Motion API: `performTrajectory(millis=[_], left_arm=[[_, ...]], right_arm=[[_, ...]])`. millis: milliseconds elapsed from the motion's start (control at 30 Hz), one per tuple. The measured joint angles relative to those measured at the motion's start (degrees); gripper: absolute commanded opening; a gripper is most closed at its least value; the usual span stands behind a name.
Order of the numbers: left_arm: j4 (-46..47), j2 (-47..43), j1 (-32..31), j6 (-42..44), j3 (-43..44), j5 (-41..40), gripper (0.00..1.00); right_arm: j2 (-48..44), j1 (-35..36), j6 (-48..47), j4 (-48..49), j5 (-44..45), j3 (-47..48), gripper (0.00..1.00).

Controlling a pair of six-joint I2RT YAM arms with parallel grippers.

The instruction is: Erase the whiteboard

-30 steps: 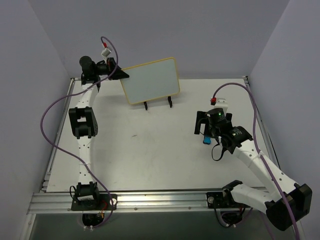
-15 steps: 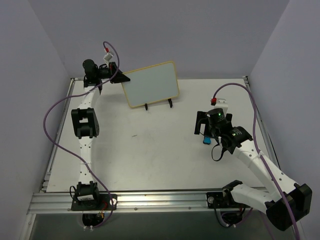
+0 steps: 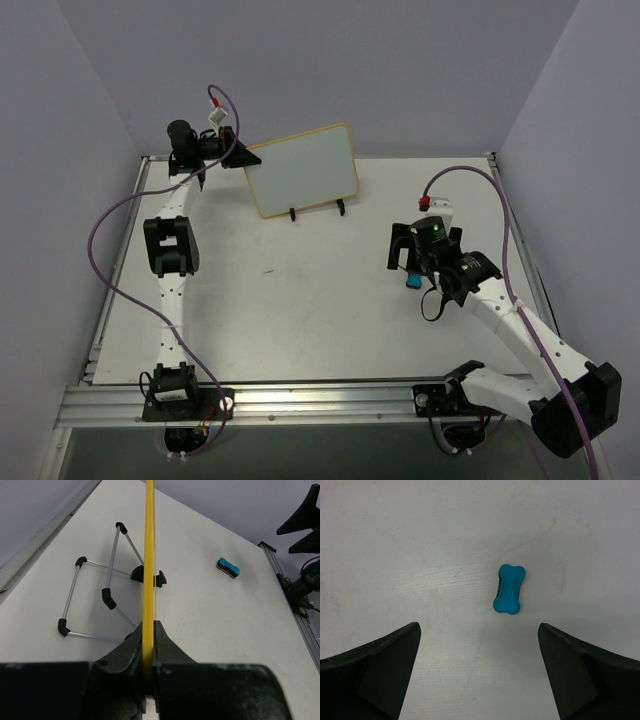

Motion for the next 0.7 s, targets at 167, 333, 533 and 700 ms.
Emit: performTrajectory(millis=[167,333,533,700], left_arm=[[0.9,0.1,-0.3,-0.6,0.0,-0.1,0.02],[-0.4,0.1,-0.6,0.5,0.0,-0.9,0.02],[-30.9,-1.4,-0.5,20.5,3.7,-6.6,0.02],[-47.1,-4.4,-0.9,34.6,4.4,-8.5,0.02]], right_arm=[[0.0,0.4,0.0,0.0,0.0,0.0,1.00],[0.0,0.7,0.0,0.0,0.0,0.0,1.00],[0.0,1.2,0.0,0.0,0.2,0.0,1.00],[-0.4,1.6,0.0,0.0,0.4,0.0,1.00]])
